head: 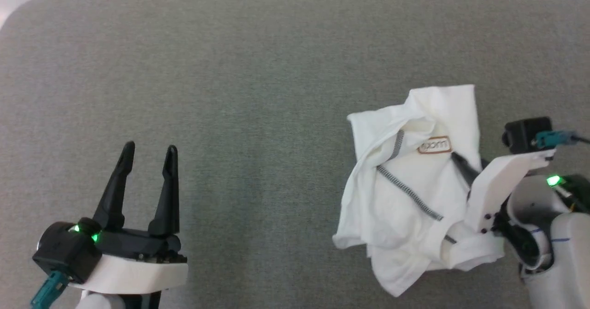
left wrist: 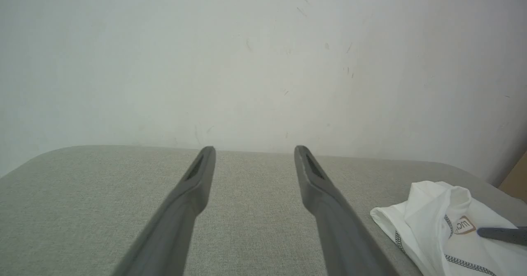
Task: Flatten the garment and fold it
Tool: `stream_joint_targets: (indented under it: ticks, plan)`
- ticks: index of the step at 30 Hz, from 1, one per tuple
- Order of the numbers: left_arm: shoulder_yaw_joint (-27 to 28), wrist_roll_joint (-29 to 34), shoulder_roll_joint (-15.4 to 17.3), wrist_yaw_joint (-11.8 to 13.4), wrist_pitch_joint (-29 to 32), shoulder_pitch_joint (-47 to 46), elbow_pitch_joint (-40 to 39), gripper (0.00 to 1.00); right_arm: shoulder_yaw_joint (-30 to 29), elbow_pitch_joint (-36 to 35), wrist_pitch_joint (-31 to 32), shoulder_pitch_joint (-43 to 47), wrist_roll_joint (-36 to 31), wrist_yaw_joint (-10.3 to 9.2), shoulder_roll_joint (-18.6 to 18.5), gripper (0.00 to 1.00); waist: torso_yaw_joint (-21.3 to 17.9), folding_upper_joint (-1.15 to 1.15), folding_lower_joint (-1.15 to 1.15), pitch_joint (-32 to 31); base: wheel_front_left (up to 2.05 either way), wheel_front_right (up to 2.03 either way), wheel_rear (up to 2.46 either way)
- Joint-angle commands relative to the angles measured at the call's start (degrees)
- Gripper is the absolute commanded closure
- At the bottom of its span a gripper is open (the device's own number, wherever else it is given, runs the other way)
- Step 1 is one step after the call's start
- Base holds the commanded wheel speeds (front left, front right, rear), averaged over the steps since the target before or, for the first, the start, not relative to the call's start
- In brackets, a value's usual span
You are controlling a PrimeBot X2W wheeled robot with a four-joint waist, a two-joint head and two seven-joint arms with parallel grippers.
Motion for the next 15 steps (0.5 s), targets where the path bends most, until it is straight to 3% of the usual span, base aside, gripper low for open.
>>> stream_joint_targets:
  ticks: [1, 15]
  plan:
    - [0.28, 0.40, 0.39, -0.38, -0.28, -1.34, -0.45, 0.00, 0.00, -1.51, 1.42, -1.83, -0.41, -0.06, -2.34, 1.00, -2.07, 0.00, -0.01, 1.54, 0.00, 0.00, 0.00]
    - [2.74, 1.33, 0.60, -0.38, -0.28, -2.27, -3.52, 0.00, 3.96, -3.11, 6.27, -10.68, -1.24, -0.06, -19.07, 1.00, -10.35, 0.00, -0.01, 4.69, 0.00, 0.00, 0.00]
